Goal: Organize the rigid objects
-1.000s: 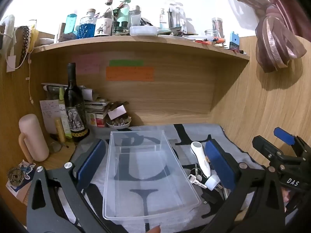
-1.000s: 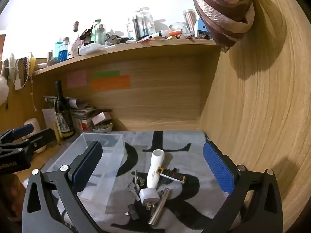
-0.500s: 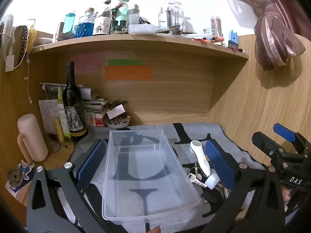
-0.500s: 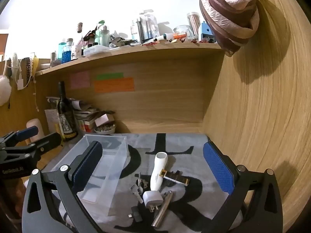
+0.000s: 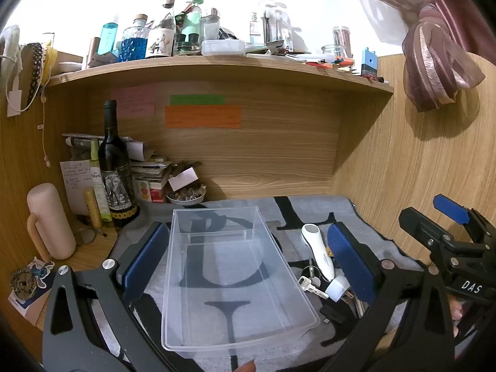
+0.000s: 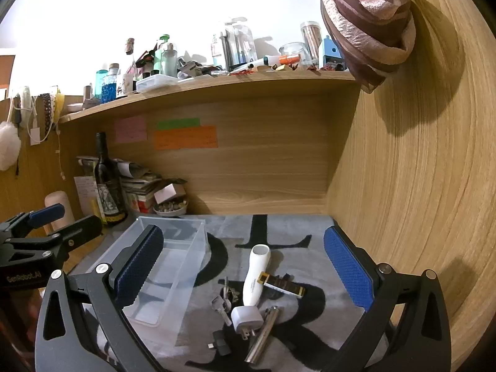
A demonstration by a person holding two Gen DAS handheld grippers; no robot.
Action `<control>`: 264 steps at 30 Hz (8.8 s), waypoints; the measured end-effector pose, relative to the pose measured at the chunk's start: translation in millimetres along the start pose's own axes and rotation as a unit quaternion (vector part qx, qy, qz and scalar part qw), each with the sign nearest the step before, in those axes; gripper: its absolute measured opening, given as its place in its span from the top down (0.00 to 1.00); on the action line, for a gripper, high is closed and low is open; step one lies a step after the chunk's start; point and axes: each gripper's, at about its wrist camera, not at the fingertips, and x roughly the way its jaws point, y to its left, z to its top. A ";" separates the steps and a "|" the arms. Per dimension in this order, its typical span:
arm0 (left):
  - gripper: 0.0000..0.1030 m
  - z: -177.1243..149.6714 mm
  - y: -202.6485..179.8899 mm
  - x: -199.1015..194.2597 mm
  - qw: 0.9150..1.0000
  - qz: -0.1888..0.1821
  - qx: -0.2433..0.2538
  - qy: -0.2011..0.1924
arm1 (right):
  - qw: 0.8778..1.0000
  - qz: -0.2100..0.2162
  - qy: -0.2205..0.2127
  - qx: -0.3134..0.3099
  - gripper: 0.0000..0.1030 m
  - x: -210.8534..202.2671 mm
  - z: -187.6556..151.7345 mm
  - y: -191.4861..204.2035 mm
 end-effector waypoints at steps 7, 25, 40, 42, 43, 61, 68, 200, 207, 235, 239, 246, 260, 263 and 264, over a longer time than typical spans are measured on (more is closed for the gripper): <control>0.00 -0.7 -3.0 0.3 1.000 0.000 0.000 0.001 | 1.000 -0.001 -0.001 -0.001 0.00 -0.3 -0.6 1.2; 0.00 -2.5 -5.9 1.7 1.000 -0.002 0.004 0.000 | 1.000 0.003 0.000 -0.003 0.00 1.3 1.2 5.7; 0.00 -3.7 -3.1 -0.9 1.000 -0.004 0.001 -0.002 | 1.000 0.006 -0.003 -0.009 0.00 0.9 1.0 10.9; 0.00 -3.8 -3.3 -0.9 1.000 -0.003 0.001 -0.002 | 1.000 0.007 -0.003 -0.008 0.00 1.1 1.2 10.5; 0.00 -3.7 -3.3 -0.8 1.000 -0.004 0.001 -0.001 | 1.000 0.007 -0.003 -0.007 0.00 1.2 1.2 10.6; 0.00 -6.1 16.2 20.1 0.999 -0.011 -0.025 0.034 | 1.000 0.003 0.015 -0.011 0.00 15.8 0.2 10.0; 0.00 -3.5 49.1 36.7 0.998 0.003 -0.027 0.059 | 0.999 -0.010 0.042 -0.014 0.00 36.2 -7.7 1.5; 0.85 -37.3 118.2 152.2 0.959 -0.059 -0.043 0.273 | 0.895 0.126 0.385 -0.185 0.46 226.5 -34.8 147.8; 0.85 -37.1 118.9 152.6 0.959 -0.058 -0.043 0.275 | 0.928 0.108 0.321 -0.154 0.26 202.0 -3.2 129.7; 0.85 -35.5 115.2 154.8 0.959 -0.043 -0.032 0.280 | 0.954 -0.065 0.292 -0.004 0.15 136.7 -16.5 -42.7; 0.85 -35.4 115.1 154.9 0.959 -0.041 -0.032 0.280 | 0.946 -0.078 0.313 0.014 0.15 130.3 -41.0 -58.0; 0.85 -35.5 115.1 155.0 0.959 -0.041 -0.030 0.280 | 0.935 -0.087 0.342 0.024 0.17 116.5 -71.2 -71.0; 0.85 -36.2 116.3 154.6 0.959 -0.040 -0.028 0.279 | 0.935 -0.054 0.352 0.002 0.73 117.1 -98.3 -48.9; 0.85 -36.0 115.8 154.7 0.959 -0.040 -0.029 0.279 | 0.936 -0.060 0.347 0.018 0.83 117.4 -96.0 -53.8; 0.85 -35.9 115.7 154.8 0.959 -0.041 -0.029 0.279 | 0.937 -0.060 0.344 0.024 0.84 116.7 -94.8 -55.8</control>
